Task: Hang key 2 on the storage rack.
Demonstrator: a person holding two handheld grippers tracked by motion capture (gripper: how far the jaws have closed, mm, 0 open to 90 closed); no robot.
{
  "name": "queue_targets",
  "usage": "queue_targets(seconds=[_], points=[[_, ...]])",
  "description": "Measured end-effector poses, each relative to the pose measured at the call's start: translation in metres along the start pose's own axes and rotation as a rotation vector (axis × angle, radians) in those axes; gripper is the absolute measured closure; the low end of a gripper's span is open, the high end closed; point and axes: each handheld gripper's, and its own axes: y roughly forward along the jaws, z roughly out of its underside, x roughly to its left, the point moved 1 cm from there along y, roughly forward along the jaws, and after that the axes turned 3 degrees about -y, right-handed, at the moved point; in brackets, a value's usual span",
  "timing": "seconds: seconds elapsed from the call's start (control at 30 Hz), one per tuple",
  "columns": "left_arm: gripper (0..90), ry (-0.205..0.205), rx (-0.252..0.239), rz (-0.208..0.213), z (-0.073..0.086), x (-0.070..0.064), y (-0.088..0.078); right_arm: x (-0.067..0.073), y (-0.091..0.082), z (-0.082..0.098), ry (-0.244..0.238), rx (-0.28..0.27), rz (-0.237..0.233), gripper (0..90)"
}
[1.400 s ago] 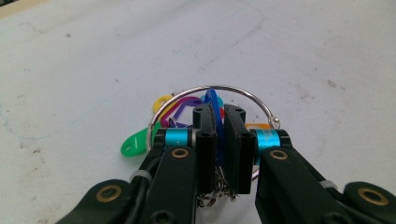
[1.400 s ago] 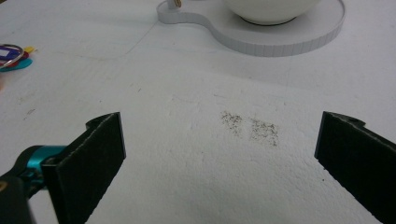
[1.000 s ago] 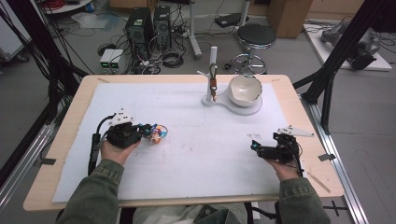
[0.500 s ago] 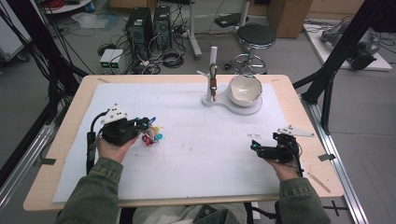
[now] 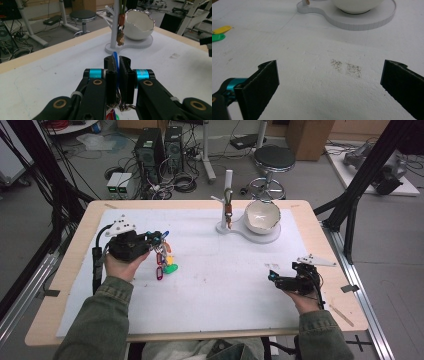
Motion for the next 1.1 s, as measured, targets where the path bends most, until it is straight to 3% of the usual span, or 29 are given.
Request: queue_targets(seconds=[0.17,0.27,0.5,0.73,0.83,1.1], points=[[84.6,0.007,-0.008,-0.007,-0.014,0.004,0.002,0.0,0.0,0.0,0.0,-0.002,-0.001,1.0],[84.6,-0.011,-0.017,-0.003,-0.02,0.007,0.004,0.0,-0.001,0.0,0.003,0.0,-0.002,1.0],[84.6,0.0,0.003,-0.008,-0.031,0.013,0.014,-0.001,0.0,0.0,-0.002,-0.003,-0.002,1.0],[84.6,-0.021,0.005,0.012,-0.043,0.021,0.024,-0.001,-0.001,0.0,0.0,-0.005,-0.003,1.0],[84.5,-0.035,-0.012,0.017,-0.047,0.023,0.026,-0.001,-0.001,0.0,0.005,-0.005,-0.002,1.0],[84.6,-0.028,-0.022,0.005,-0.058,0.027,0.029,-0.001,-0.002,0.0,0.009,-0.008,-0.002,1.0]])
